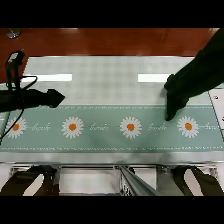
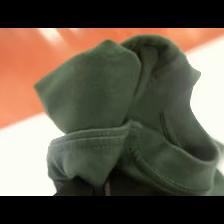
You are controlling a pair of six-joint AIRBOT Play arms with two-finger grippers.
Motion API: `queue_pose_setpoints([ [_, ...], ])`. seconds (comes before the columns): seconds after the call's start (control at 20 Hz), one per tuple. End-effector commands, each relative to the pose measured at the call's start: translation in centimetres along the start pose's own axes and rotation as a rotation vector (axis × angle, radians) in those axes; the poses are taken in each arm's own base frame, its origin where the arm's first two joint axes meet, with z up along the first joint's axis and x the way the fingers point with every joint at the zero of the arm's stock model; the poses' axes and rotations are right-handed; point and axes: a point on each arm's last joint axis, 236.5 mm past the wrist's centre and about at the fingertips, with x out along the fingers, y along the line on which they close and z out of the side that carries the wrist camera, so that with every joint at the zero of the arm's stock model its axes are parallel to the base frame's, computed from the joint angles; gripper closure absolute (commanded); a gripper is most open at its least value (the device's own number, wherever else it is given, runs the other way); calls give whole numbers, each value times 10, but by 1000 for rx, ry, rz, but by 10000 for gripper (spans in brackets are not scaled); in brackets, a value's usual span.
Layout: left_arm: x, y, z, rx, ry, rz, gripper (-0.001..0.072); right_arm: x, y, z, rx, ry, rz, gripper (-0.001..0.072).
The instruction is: Fold the shirts.
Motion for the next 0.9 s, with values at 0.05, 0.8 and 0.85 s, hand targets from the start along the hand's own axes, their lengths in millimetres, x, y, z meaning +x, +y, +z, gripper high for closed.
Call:
queue_pose_setpoints([
  [0.05, -5, -28, -19, -1, -23, -94, 6, -59, 108, 40, -123, -127, 285, 686],
  [0.8, 8, 57, -6, -102, -45, 150, 6, 152, 246, -376, -338, 860, 373, 685],
  [0.85, 7, 60, -11, -123, -22, 153, 6, 165, 247, -404, -266, 909, 368, 685],
])
